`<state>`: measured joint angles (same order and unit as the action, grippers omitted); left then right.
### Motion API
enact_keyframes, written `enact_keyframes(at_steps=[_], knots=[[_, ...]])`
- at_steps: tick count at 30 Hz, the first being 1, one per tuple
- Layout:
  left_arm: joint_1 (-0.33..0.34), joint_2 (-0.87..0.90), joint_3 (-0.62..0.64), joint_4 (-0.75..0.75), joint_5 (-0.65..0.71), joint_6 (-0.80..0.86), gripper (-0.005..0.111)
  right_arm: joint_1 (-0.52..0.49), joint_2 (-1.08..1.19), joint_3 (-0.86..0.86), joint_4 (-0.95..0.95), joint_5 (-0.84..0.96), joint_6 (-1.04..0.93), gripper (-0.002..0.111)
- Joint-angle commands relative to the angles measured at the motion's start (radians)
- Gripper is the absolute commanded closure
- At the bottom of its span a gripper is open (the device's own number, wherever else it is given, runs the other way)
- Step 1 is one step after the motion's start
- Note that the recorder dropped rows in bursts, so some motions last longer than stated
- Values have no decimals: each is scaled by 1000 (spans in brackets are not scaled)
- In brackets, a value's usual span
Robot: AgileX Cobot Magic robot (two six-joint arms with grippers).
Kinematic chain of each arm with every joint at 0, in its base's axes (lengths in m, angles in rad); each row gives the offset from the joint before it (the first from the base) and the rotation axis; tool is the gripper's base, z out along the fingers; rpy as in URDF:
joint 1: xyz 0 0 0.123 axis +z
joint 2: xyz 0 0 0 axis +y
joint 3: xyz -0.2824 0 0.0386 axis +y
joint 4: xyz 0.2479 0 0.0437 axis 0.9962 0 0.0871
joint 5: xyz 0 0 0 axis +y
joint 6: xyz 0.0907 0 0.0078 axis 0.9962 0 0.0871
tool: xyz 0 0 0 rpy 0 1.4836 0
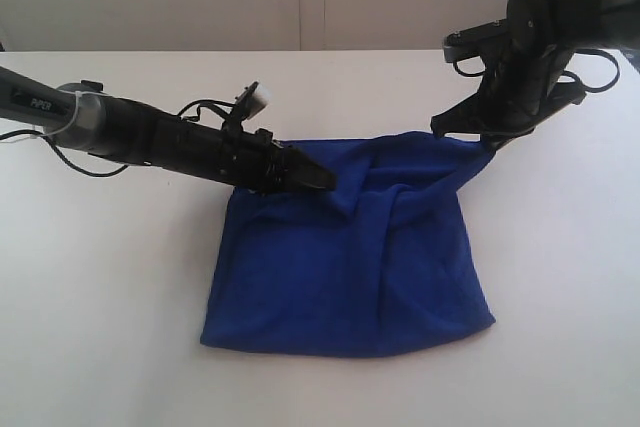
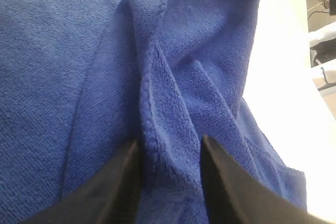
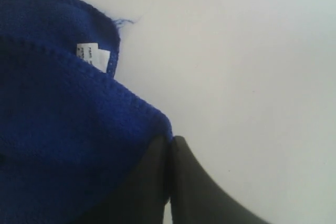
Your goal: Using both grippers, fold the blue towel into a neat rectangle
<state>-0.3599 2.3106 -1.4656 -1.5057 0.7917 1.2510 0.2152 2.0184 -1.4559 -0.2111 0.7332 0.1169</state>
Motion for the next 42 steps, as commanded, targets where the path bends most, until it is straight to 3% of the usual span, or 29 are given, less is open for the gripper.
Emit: enact_keyframes(at_steps=[1, 5, 17, 30, 36, 42], knots=[[-1, 3, -1, 37, 35, -1, 65, -6, -3, 3, -5, -4, 4, 108], [-1, 3, -1, 100, 69, -1, 70, -6, -3, 3, -5, -6, 4, 108], [-1, 3, -1, 116, 73, 3, 107, -6, -3, 3, -5, -7, 4, 108], [32, -86, -1, 140, 101, -27, 107, -6, -36, 1, -5, -35, 0, 108], [79, -210, -1, 255, 120, -87, 107, -6, -79, 1, 3, -33, -7, 108], [81, -289, -1, 323, 171, -93, 107, 18, -135, 1, 16, -1, -62, 108]])
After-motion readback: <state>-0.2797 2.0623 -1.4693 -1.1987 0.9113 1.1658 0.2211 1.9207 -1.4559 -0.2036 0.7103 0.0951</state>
